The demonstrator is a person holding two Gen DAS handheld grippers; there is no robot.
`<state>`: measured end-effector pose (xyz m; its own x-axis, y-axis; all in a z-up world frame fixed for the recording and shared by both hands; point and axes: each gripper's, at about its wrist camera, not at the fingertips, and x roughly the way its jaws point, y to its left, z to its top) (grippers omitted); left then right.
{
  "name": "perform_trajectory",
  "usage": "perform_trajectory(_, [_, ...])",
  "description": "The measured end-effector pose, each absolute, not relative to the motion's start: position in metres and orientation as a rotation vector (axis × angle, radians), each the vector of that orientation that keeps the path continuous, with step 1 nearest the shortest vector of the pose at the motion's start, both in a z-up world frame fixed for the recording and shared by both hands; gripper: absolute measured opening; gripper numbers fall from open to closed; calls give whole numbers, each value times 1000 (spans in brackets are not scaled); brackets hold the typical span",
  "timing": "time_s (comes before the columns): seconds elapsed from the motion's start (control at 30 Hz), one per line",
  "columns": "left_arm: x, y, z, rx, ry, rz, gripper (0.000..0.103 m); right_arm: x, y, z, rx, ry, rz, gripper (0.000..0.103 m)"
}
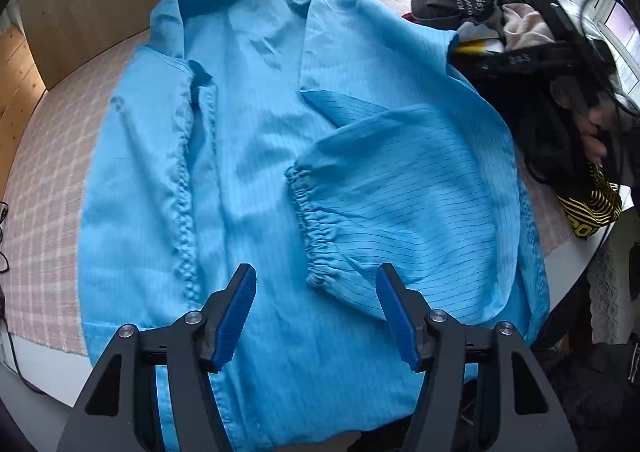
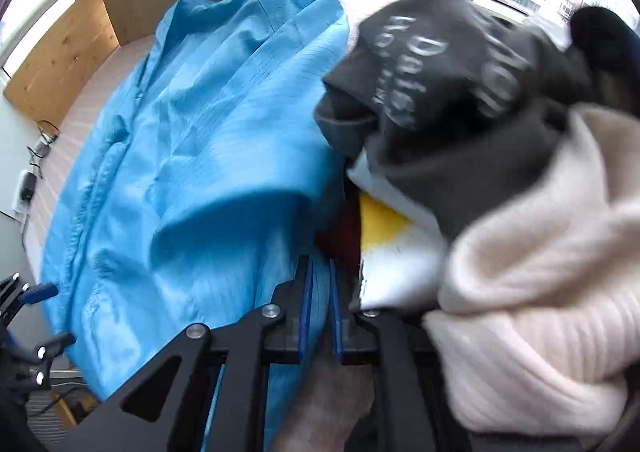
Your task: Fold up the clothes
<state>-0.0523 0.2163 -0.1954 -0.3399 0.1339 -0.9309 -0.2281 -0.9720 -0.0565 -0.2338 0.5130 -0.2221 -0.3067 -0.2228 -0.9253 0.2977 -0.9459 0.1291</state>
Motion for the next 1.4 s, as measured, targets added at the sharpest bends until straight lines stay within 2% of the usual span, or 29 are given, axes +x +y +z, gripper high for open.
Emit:
perform_trajectory(0.03, [-51, 218, -196, -1655, 122, 2397, 60, -241, 512, -226, 1630, 81, -2299, 9])
perform_trajectory(0.13, [-47, 221, -195, -1655, 140, 2399, 60, -259, 515, -236, 1631, 162, -2384, 0])
perform_trajectory(0.3, [-41, 215, -192, -1677, 130, 2399, 60, -278, 527, -236, 1588, 371, -2564, 0])
perform_trajectory(0.43, [-42, 209, -195, -1711, 123, 2410, 60, -310, 568, -223, 1608, 213, -2611, 0])
perform_trajectory(0.57, [-49, 208, -201, -1741, 109, 2415, 60, -337, 591, -217, 1533, 351, -2649, 0])
perform_trajectory(0.73, [-65, 205, -214, -1789, 98, 2436, 60, -379, 626, -210, 1567, 280, -2695, 0])
perform_trajectory(0.9, [-81, 203, -215, -1783, 94, 2463, 60, -376, 600, -196, 1622, 352, -2600, 0])
perform_trajectory(1.0, [-101, 203, -211, -1743, 115, 2506, 61, -343, 577, -181, 1596, 356, -2520, 9])
perform_trajectory(1.03, [-107, 204, -210, -1724, 135, 2503, 61, -330, 571, -175, 1589, 340, -2496, 21])
perform_trajectory(1.07, [-114, 208, -211, -1705, 171, 2491, 63, -315, 565, -169, 1570, 332, -2481, 40])
perform_trajectory(1.13, [-129, 217, -216, -1679, 262, 2465, 65, -282, 552, -157, 1515, 336, -2444, 60])
perform_trajectory(1.27, [-149, 237, -231, -1670, 364, 2330, 64, -236, 543, -144, 1454, 382, -2380, 60])
perform_trajectory(1.3, [-150, 242, -234, -1677, 385, 2304, 60, -227, 544, -141, 1443, 370, -2375, 60])
perform_trajectory(1.33, [-150, 244, -237, -1694, 398, 2287, 39, -223, 546, -139, 1442, 350, -2371, 60])
perform_trajectory(1.4, [-148, 247, -240, -1720, 412, 2257, 21, -217, 550, -139, 1448, 303, -2366, 60])
